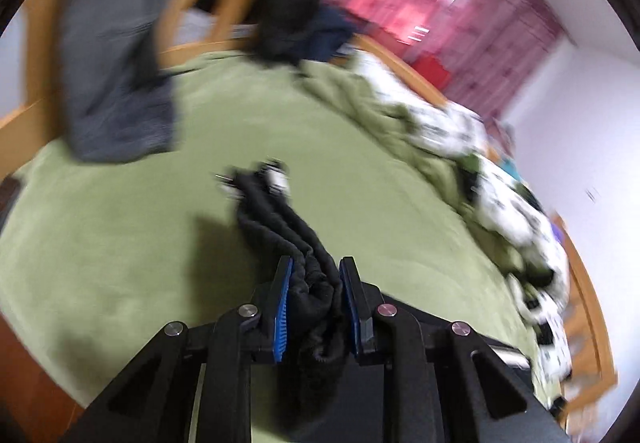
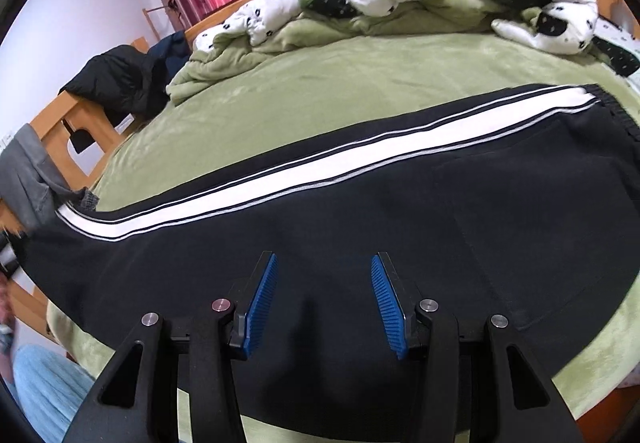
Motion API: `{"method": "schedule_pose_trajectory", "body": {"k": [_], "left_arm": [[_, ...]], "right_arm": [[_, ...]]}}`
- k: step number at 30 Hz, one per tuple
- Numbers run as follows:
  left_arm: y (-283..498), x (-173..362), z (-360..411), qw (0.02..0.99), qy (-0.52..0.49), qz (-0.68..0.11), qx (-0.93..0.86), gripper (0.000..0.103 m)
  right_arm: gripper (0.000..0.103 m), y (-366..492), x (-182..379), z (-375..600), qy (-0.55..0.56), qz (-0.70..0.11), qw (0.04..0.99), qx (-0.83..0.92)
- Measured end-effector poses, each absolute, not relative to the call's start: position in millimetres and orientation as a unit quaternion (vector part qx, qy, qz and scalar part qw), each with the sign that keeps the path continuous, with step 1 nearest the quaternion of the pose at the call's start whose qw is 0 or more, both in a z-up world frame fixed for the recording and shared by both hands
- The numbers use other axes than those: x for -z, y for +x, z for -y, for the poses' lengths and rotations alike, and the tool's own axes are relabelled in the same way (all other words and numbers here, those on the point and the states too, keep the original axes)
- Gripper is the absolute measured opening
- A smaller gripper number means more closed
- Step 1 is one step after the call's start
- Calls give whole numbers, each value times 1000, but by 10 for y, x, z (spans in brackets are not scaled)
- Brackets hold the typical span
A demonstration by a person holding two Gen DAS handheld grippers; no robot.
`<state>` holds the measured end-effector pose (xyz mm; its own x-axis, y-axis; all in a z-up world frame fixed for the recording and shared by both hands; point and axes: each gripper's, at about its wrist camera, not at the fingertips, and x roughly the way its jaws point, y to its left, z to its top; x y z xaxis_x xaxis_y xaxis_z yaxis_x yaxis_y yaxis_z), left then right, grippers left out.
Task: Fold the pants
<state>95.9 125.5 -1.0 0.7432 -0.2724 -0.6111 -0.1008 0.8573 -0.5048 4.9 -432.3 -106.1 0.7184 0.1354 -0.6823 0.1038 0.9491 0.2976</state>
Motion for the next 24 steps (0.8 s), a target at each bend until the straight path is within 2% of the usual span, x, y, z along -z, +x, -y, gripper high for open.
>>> {"method": "schedule_pose_trajectory", "body": {"k": [5, 8, 9, 11, 14, 18, 24], "left_arm": [[1015, -102, -59, 890, -215, -378, 136, 22], [1012, 225, 576, 862, -228, -409, 196, 13], [997, 358, 755, 845, -243, -419, 225, 4], [936, 686, 1181, 809, -260, -446, 282, 3], [847, 1121, 1694, 783, -224, -503, 290, 3], [659, 1142, 1728, 784, -172, -515, 301, 3], [674, 643, 1008, 857, -97, -452, 227, 6]], "right_arm": [[48, -242, 1108, 4611, 152, -357, 922, 26], [49, -437, 1129, 4770, 150, -342, 926, 51], [49, -506, 1147, 4826, 150, -340, 926, 61], [49, -583, 1184, 4898, 155, -341, 924, 69], [49, -621, 1227, 4944, 160, -348, 921, 70], [50, -586, 1260, 4855, 147, -353, 922, 61], [56, -353, 1319, 4506, 124, -375, 919, 12]]}}
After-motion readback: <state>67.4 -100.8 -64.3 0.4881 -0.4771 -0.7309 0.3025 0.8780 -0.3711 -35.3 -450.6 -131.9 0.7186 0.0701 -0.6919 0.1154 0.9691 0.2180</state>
